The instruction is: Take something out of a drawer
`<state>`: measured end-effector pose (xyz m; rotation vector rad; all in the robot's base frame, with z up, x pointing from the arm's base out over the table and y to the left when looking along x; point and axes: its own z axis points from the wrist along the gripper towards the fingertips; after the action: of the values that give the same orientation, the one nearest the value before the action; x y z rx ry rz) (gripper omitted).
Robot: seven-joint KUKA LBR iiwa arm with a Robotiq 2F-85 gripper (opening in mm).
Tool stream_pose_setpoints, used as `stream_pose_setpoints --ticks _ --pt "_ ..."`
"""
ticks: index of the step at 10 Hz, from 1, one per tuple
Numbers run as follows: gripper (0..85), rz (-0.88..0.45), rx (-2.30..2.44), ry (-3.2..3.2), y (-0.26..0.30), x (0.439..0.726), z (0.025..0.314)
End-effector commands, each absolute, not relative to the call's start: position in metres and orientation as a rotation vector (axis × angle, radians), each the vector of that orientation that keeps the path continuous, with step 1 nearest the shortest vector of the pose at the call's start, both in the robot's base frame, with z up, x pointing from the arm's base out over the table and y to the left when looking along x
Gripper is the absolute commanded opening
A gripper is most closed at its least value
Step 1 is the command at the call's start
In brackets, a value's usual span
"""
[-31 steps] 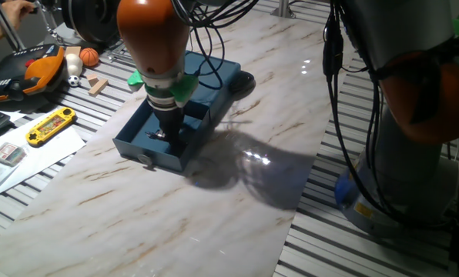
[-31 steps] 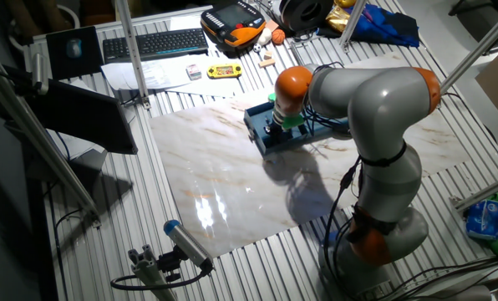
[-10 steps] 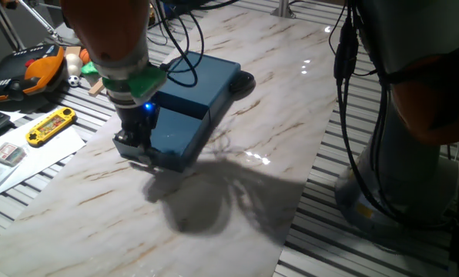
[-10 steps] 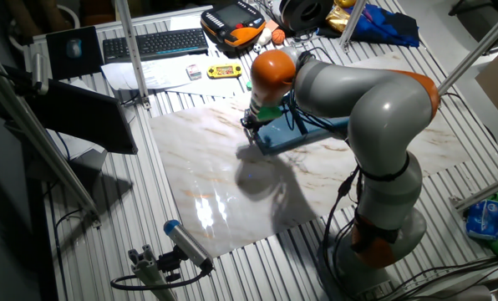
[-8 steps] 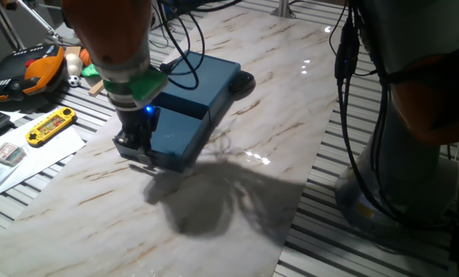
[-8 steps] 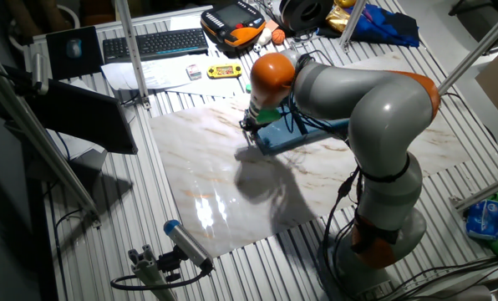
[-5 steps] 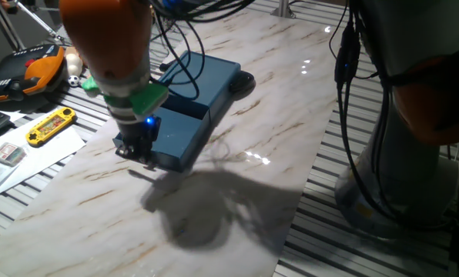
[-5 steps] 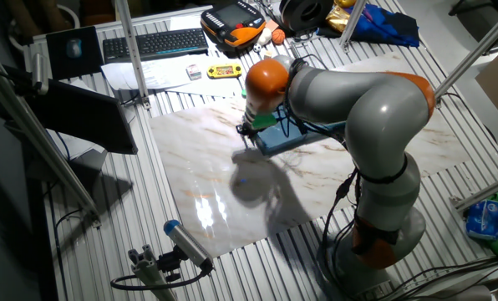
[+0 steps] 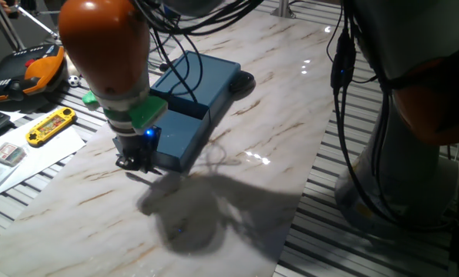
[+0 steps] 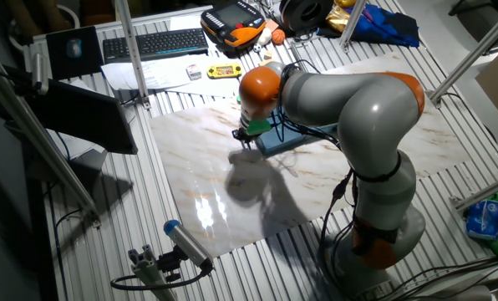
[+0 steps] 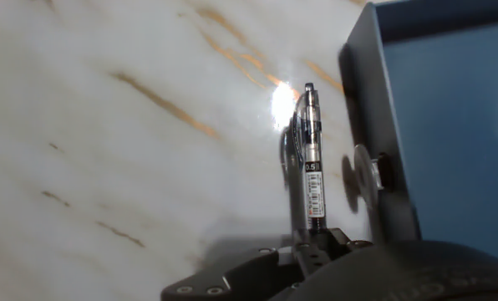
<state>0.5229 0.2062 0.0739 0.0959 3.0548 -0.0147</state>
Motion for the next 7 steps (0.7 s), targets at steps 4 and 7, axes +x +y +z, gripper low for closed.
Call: stream_pose_setpoints --ticks 4,7 --pt "0.0 0.014 0.118 3.035 0.211 0.522 0.061" --pt "17.0 0.023 0.164 3.007 0.212 0.521 0.059"
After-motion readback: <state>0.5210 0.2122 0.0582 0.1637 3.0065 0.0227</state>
